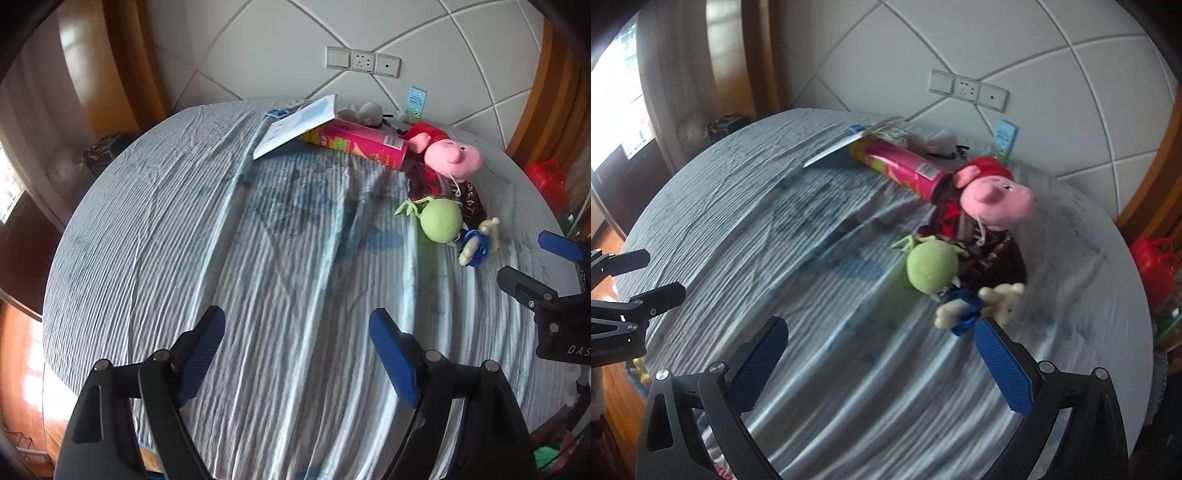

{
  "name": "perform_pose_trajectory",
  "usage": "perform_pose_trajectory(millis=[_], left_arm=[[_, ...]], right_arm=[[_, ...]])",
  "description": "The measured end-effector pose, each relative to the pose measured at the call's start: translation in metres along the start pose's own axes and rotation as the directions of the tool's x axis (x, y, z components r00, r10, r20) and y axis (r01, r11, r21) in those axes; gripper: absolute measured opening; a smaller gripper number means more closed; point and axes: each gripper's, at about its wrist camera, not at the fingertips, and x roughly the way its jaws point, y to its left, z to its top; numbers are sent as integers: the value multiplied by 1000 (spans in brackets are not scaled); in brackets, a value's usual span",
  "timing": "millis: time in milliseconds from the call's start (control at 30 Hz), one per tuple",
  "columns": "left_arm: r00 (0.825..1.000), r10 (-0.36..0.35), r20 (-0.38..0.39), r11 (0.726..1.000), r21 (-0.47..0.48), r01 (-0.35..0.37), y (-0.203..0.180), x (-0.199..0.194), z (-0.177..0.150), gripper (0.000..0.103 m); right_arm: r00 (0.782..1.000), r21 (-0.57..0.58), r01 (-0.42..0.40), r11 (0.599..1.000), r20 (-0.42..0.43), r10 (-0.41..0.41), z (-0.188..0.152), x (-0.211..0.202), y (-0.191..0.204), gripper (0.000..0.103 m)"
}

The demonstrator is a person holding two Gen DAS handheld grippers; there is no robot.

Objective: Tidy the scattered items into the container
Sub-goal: 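Raise the open right tool from the bin and return it to the bed, then move the right tool to the green round plush and close on it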

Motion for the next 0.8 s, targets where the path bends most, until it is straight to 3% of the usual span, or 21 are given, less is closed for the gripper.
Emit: perform_pose_trajectory(millis=[167, 367, 467, 500, 533, 800], left_arm=[[999, -51, 8, 996, 70, 51, -29, 15, 28, 80], [993, -120, -8, 985, 126, 120, -52, 44, 59, 80], [990, -140, -19, 974, 178, 141, -65, 61, 67, 80], [989, -146, -24, 971, 188, 148, -68, 66, 68, 80], [988, -152, -30, 968, 198, 155, -72, 72, 70, 80], [964, -240, -112, 944, 206, 259, -95, 127, 77, 80]], right_arm=[[999, 132, 26, 991, 25, -30, 2, -6, -49, 102], [997, 199, 75, 977, 16, -80, 11, -3, -76, 95], [997, 221, 73, 972, 6, -76, 16, 7, -82, 75], [998, 230, 67, 971, 3, -69, 17, 11, -84, 60], [999, 227, 52, 972, -4, -53, 18, 17, -86, 53], [995, 218, -62, 974, -59, 76, 30, 68, -102, 50]])
